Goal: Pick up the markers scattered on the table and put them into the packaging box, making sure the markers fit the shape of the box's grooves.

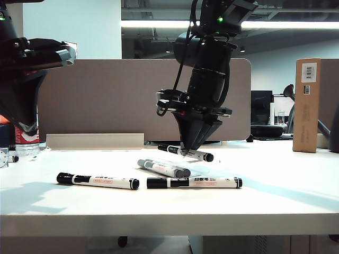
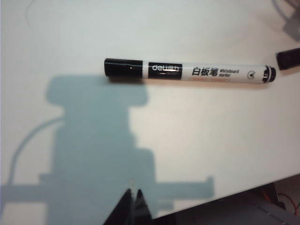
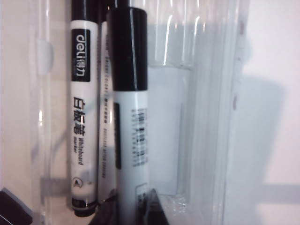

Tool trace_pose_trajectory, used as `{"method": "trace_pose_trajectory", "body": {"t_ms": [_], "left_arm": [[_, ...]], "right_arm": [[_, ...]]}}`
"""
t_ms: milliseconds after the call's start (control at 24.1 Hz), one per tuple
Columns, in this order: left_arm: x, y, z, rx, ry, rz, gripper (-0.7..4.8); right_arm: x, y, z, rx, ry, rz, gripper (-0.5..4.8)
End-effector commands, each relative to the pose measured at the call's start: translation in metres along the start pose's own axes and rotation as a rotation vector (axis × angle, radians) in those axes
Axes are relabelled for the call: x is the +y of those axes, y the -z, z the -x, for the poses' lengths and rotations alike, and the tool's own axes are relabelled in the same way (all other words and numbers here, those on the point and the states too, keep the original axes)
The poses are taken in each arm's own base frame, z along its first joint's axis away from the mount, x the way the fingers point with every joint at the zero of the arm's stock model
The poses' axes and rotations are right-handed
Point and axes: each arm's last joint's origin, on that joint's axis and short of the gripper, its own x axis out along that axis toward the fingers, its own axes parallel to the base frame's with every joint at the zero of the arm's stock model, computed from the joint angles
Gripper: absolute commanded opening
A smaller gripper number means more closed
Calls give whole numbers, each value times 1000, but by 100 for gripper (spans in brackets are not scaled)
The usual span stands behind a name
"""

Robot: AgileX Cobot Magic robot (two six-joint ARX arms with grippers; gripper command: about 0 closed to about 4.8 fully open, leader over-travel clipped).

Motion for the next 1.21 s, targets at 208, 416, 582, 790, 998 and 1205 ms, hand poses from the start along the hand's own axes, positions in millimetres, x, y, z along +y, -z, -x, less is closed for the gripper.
{"method": "trace_pose_trajectory", "body": {"t_ms": [208,416,582,790,998,1205], "left_arm": [[0,0,2,-3,-8,-4,-3],[0,0,2,-2,-8,-4,-3],[0,0,2,3,-9,-4,-3],[0,0,2,4,-10,-4,-3],[1,0,2,2,-28,-4,-3],[2,2,2,12,-55,-10,-3]], "right_arm": [[0,-6,2,-59,8,8,-8],[1,-7,2,-67,11,-3,-8],[1,-13,8,-99,12,-8,-9],[1,-31,29,-188,22,4,-9],[0,-39,21,-107,-31,28,-8],[1,-39,8,-59,33,39,-9]]}}
